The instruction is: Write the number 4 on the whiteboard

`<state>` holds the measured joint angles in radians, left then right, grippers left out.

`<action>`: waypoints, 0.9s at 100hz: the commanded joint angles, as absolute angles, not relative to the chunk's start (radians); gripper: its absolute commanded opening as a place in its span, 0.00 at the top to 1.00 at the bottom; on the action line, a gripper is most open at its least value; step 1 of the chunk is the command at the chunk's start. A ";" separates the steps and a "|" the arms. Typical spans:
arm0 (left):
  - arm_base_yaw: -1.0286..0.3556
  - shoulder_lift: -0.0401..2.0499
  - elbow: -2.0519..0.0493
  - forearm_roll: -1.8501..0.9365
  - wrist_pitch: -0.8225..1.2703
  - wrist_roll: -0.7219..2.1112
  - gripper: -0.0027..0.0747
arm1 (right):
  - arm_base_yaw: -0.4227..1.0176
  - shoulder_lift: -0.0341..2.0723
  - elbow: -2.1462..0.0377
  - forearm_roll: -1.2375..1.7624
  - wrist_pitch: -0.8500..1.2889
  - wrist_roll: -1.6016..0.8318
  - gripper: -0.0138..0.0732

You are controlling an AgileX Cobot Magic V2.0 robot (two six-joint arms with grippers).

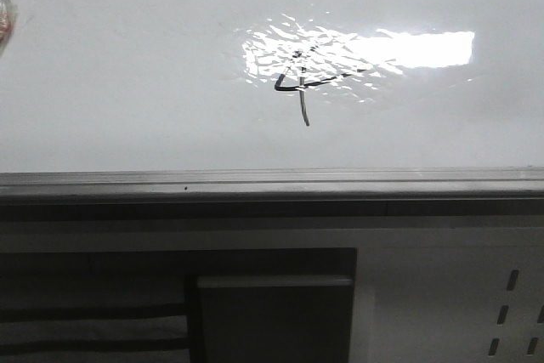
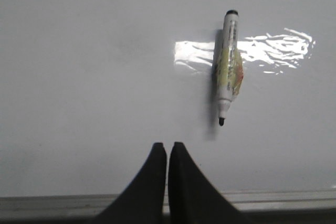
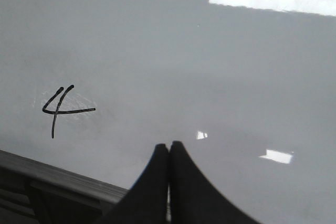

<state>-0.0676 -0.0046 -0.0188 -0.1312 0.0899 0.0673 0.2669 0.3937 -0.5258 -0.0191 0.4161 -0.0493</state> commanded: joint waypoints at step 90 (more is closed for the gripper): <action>-0.066 -0.033 0.025 -0.082 -0.083 0.014 0.99 | 0.261 0.400 -0.553 -0.033 0.335 -0.052 0.92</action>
